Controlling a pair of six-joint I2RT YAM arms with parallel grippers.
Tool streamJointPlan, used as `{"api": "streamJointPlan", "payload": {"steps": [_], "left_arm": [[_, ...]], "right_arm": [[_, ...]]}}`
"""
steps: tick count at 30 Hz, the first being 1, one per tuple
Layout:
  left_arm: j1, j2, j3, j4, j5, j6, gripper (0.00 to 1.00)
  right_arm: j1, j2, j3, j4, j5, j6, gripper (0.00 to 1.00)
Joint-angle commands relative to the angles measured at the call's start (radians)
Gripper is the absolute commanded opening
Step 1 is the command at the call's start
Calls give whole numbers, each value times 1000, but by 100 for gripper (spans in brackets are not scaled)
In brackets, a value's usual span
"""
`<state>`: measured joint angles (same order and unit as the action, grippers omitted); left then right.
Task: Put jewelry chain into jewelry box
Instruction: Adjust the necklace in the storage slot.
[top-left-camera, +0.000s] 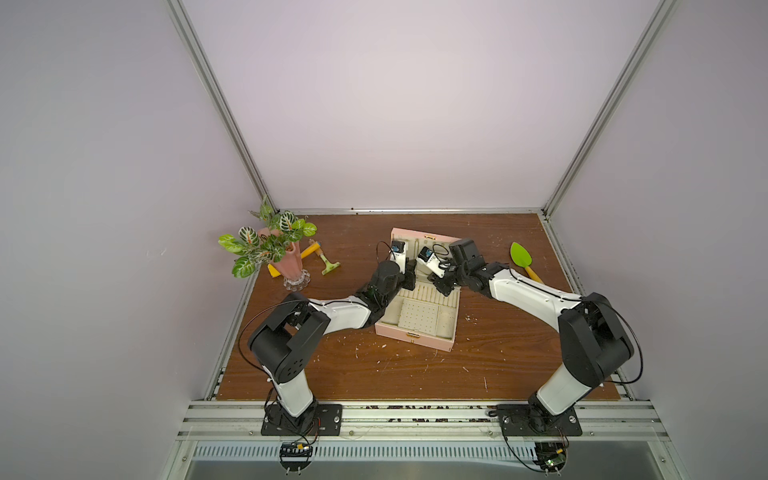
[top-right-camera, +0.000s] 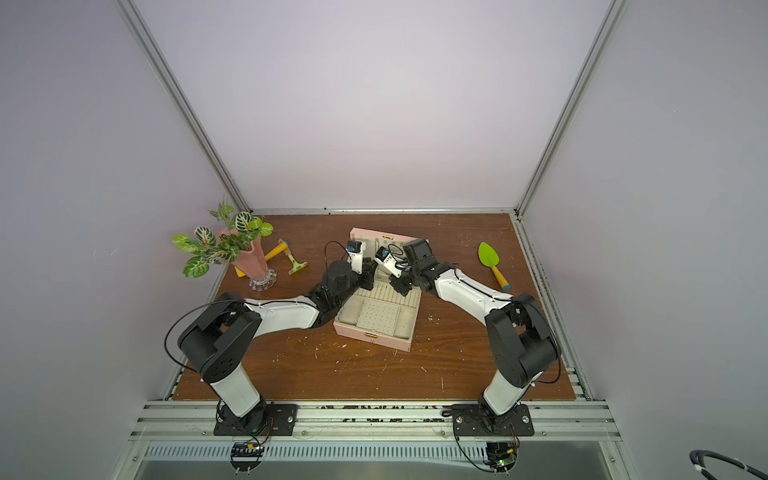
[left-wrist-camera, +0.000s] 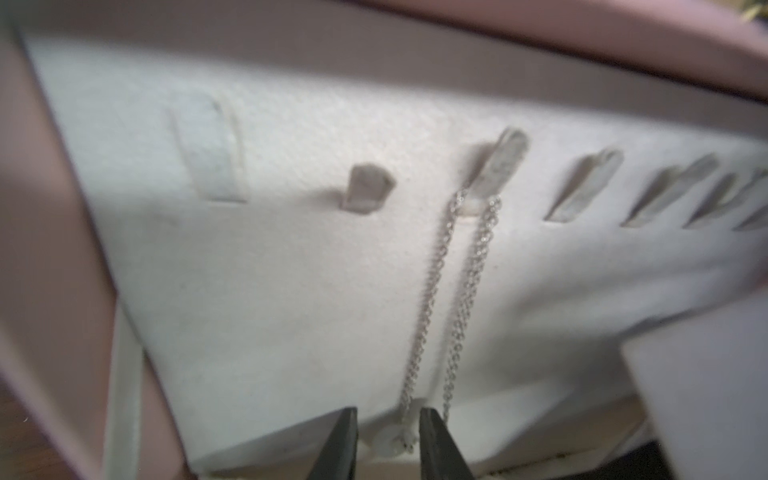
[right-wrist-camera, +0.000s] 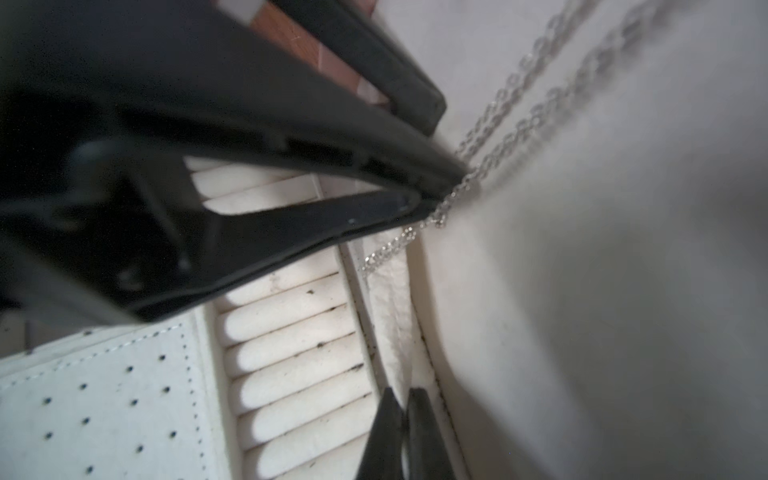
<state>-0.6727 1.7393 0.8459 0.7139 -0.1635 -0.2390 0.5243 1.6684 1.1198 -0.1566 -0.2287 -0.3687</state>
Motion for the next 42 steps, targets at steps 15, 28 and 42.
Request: {"api": "streamJointPlan", "payload": {"steps": [15, 28, 42], "left_arm": [[-42, 73, 82, 6, -155, 4, 9], [7, -88, -20, -34, 17, -30, 0], [57, -164, -76, -104, 204, -52, 0]], "right_arm": [[23, -45, -23, 12, -108, 27, 10], [23, -63, -35, 26, -47, 38, 10], [22, -66, -39, 26, -47, 39, 10]]}}
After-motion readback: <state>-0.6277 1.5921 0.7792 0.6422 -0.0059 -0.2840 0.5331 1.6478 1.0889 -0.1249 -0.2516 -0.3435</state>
